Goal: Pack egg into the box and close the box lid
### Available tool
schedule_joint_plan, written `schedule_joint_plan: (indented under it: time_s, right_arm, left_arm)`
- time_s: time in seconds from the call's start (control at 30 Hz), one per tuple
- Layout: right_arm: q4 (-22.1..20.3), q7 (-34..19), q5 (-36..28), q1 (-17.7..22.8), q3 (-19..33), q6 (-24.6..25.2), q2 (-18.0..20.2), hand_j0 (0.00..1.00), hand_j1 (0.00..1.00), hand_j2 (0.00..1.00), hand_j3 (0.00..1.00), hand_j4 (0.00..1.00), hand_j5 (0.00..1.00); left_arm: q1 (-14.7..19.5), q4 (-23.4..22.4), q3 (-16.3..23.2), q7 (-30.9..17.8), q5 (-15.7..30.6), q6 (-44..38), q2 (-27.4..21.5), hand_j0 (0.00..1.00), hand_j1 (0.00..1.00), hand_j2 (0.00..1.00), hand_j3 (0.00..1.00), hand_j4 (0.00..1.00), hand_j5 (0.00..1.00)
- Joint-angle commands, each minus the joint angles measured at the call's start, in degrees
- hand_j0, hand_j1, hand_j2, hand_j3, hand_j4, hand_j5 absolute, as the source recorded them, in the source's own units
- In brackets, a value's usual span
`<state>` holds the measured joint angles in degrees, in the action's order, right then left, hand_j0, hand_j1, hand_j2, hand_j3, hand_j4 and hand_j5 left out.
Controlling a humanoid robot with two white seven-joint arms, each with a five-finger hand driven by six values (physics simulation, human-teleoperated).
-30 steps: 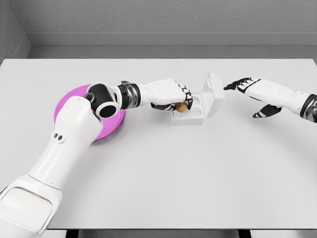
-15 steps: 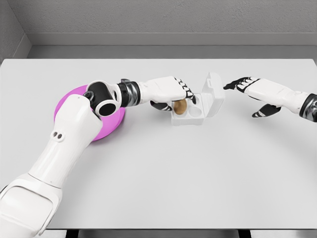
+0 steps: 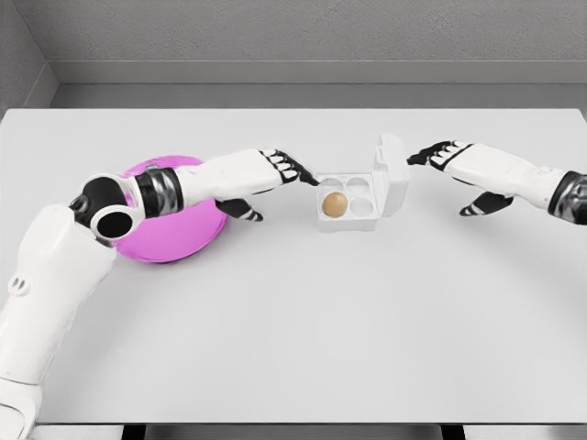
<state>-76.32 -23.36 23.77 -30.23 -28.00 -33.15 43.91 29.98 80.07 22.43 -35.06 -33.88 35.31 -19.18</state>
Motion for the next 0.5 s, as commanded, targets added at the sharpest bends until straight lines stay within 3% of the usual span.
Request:
schedule_joint_plan:
  time_s: [0.0, 0.1, 0.17, 0.23, 0.37, 0.47]
  right_arm:
    - [-1.19, 0.15, -0.48, 0.0, -0.74, -0.07, 0.12, 1.0, 1.0, 1.0, 1.0, 1.0, 1.0]
    - [-2.16, 0.42, -0.56, -0.09, -0.74, -1.39, 0.12, 1.0, 1.0, 1.0, 1.0, 1.0, 1.0]
    - [-3.92, 0.59, -0.65, -0.18, -1.62, -1.85, -0.32, 1.0, 1.0, 1.0, 1.0, 1.0, 1.0]
    - [-5.24, 0.59, -0.65, -1.05, -3.46, -1.85, -1.37, 1.0, 1.0, 1.0, 1.0, 1.0, 1.0]
    - [-8.31, 0.59, -0.65, -3.25, -7.07, -1.85, -2.87, 1.0, 1.0, 1.0, 1.0, 1.0, 1.0]
    - [-9.19, 0.59, -0.83, -3.16, -6.46, -1.85, -2.26, 1.0, 1.0, 1.0, 1.0, 1.0, 1.0]
  left_arm:
    - [-0.79, 8.08, -7.21, 0.06, 10.92, -0.31, -7.44, 1.0, 1.0, 1.0, 1.0, 1.0, 1.0]
    - [-7.91, 10.11, -19.34, 0.06, 23.86, -0.31, -10.18, 1.0, 1.0, 1.0, 1.0, 1.0, 1.0]
    - [-11.6, 10.89, -27.07, 0.06, 24.74, -0.31, -9.65, 1.0, 1.0, 1.0, 1.0, 1.0, 1.0]
    - [-15.82, 10.2, -32.0, 0.06, 25.79, -0.31, -9.3, 1.0, 1.0, 1.0, 1.0, 1.0, 1.0]
    - [-21.98, 8.44, -42.73, 0.06, 25.79, -0.31, -2.01, 1.0, 1.0, 1.0, 1.0, 1.0, 1.0]
    - [-22.16, 7.64, -43.17, 0.06, 25.62, -0.31, -1.39, 1.0, 1.0, 1.0, 1.0, 1.0, 1.0]
